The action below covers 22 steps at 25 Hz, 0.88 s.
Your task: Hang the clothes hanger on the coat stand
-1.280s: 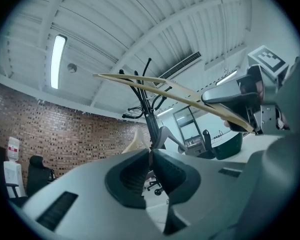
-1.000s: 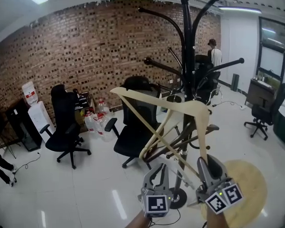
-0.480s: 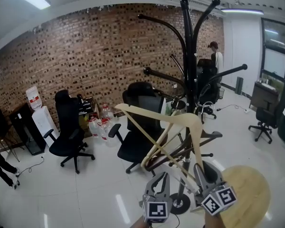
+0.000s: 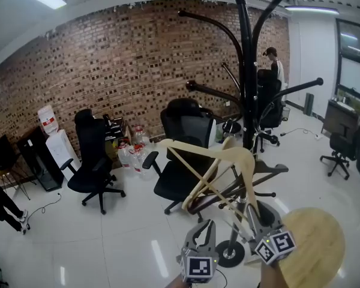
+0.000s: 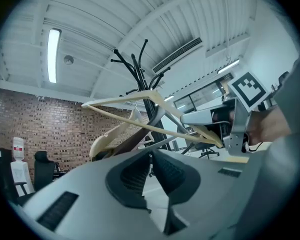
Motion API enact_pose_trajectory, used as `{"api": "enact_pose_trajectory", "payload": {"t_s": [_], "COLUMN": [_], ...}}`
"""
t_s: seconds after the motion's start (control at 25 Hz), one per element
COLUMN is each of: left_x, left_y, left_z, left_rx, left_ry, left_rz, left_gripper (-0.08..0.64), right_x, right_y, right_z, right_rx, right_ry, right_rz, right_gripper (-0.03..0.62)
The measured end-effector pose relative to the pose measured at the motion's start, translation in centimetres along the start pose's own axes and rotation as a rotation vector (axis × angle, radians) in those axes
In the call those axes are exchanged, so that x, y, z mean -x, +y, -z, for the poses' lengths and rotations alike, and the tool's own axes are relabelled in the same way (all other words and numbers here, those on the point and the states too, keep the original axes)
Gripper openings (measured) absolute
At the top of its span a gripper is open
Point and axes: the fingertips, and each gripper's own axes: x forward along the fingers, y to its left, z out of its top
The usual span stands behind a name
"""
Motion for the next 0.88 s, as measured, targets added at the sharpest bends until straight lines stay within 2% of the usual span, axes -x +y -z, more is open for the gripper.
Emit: {"api": "enact_pose_trajectory", "payload": {"t_s": [0.36,0.44,0.52,0.64,0.88], "left_x": [1.2,1.8,2.1,3.0,7.4], "left_y": [3.4,3.9,3.8,4.2,12.1], "left_z": [2.5,2.2,1.8,1.6,4.8], "left_rx": [0.025,0.034,0.044,0.05,0.071], "left_ry": [0.047,0.039,0.022,0.01,-0.015], "left_rz": [-0.07,-0.078,-0.071,-0.047,0.029], "left_gripper": [0.035,0.035,0.035,0.035,0.035], "right_x": [-1.9,-1.5,-0.6,0.7,0.7], "right_y": [-0.9,-1.2,-1.8,-1.6,4.6], "right_z": [2.6,3.0,3.2,3.0,4.9], "right_rx": [0.045,0.038,0.037,0.058,0.077], "right_ry": [0.025,0.047,0.063,0.078,0.034], "right_rz": [0.077,0.101,0.136,0.199,0.388], "right_gripper": [0.081,0.115,0.146,0.147,0.173]}}
